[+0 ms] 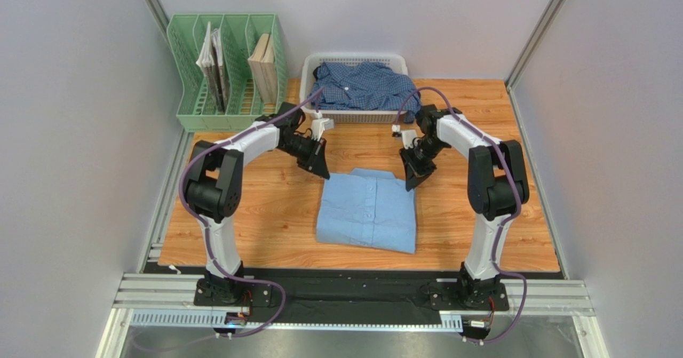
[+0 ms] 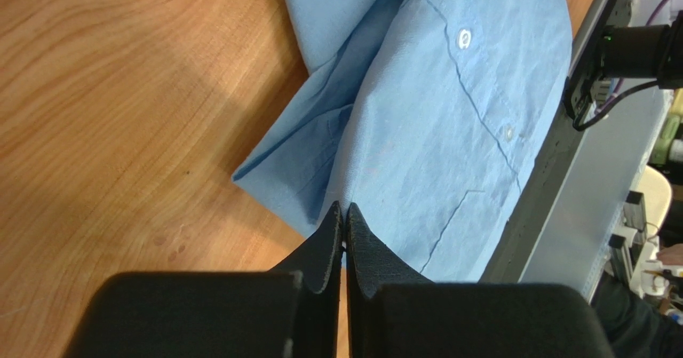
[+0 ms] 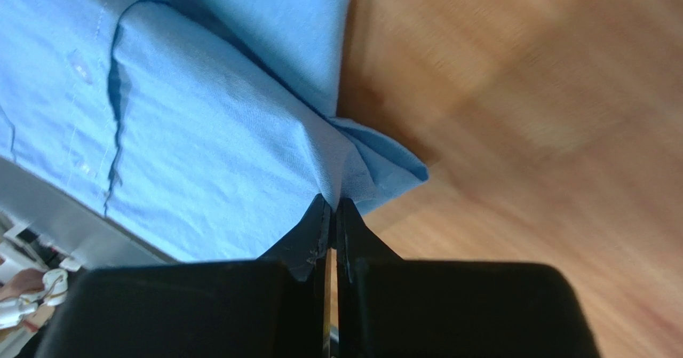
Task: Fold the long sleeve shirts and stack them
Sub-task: Fold the shirt
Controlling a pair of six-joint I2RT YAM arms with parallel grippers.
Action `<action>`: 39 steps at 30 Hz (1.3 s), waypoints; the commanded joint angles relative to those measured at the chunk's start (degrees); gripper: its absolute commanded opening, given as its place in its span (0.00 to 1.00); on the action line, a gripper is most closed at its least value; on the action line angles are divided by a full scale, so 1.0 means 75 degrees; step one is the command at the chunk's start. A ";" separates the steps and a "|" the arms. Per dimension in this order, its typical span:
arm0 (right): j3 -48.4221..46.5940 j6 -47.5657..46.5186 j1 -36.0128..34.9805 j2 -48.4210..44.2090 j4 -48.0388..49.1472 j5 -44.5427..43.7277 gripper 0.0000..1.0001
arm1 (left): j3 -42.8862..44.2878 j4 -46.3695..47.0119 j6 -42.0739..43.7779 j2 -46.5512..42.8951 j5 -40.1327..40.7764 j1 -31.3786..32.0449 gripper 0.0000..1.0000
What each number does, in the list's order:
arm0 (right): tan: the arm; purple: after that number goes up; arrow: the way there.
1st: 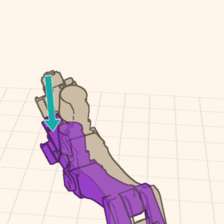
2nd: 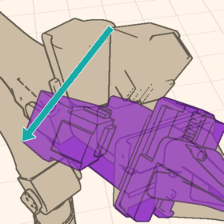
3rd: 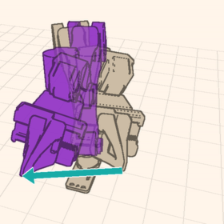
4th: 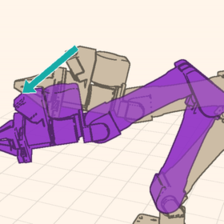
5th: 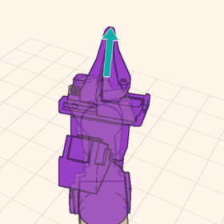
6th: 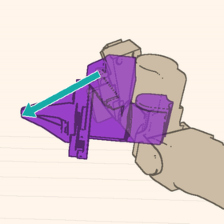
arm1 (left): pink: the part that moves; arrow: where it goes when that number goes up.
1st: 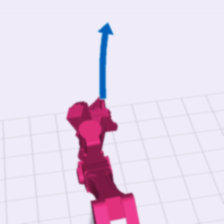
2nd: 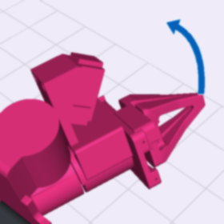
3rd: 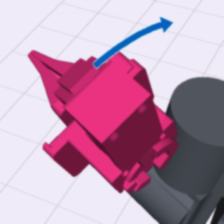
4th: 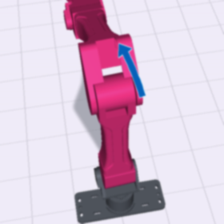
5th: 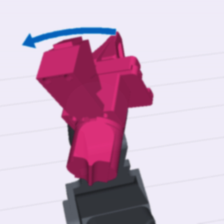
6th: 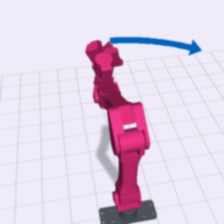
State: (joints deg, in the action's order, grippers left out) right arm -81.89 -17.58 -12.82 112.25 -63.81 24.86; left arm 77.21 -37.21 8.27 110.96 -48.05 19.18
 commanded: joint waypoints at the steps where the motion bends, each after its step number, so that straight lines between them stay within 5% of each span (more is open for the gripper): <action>1: -0.0519 0.0001 0.0139 0.0630 0.0585 -0.1029 0.00 | 0.0509 0.0346 -0.0528 0.0450 0.0405 0.0009 0.00; 13: -0.1304 0.0106 0.0127 0.1241 0.1043 -0.0913 0.00 | 0.1517 -0.0136 -0.0705 0.1272 0.1662 0.0009 0.02; 19: -0.1258 -0.0023 0.0302 0.0247 0.0668 -0.0281 0.13 | 0.0653 0.0750 -0.0329 -0.0225 0.0946 -0.0003 0.38; 22: -0.1211 -0.0058 0.0373 -0.0001 0.0470 -0.0104 0.01 | 0.0159 0.0919 -0.0423 -0.1047 0.0701 -0.0003 0.48; 24: -0.1106 -0.0070 0.0408 0.0045 0.0457 -0.0139 0.00 | 0.0181 0.0837 -0.0400 -0.1247 0.0560 0.0032 0.65; 28: -0.0953 -0.0011 0.0443 0.0396 0.0585 -0.0256 0.00 | 0.1024 0.0473 -0.0083 -0.0816 0.0654 0.0220 0.60; 31: -0.0859 0.0130 0.0467 0.0596 0.0843 -0.0210 0.00 | 0.1867 0.0380 -0.0608 -0.0079 0.0361 0.0442 0.47; 39: -0.0753 0.0328 0.0526 0.0772 0.1289 -0.0175 0.00 | 0.3439 0.0706 -0.1067 0.1376 0.2128 0.1544 0.35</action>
State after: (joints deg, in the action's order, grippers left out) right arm -87.37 -16.38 -9.19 117.91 -57.04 22.59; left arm 98.48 -33.58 2.61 117.86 -38.02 27.40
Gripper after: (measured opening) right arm 0.007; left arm 0.372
